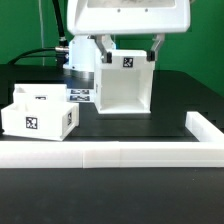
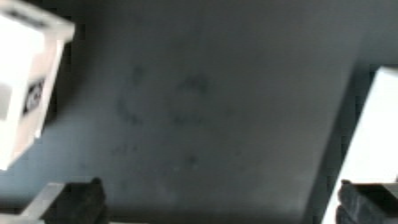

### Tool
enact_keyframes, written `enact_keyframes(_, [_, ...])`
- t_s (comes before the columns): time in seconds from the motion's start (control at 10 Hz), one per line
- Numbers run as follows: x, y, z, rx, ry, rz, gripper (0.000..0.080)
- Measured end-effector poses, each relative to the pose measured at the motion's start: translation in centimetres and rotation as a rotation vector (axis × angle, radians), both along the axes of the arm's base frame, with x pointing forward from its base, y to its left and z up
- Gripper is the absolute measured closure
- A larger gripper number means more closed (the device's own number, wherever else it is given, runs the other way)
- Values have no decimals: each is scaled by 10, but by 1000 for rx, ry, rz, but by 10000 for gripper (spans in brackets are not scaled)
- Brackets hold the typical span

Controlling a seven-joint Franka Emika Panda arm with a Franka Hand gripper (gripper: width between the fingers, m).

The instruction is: Assemble drawer

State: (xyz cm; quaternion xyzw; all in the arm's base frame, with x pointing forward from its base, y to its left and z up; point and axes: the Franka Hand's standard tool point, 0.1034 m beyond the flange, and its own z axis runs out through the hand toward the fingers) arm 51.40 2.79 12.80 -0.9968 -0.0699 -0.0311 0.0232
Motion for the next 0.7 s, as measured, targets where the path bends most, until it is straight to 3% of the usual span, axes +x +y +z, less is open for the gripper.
enact_keyframes(0.3, [-37,21,26,-13,-17,-26,150])
enact_keyframes(0.4, [-39,25,26,-33,-53,22,150])
enact_keyframes(0.7, [-40,25,24,-29,-48,15,150])
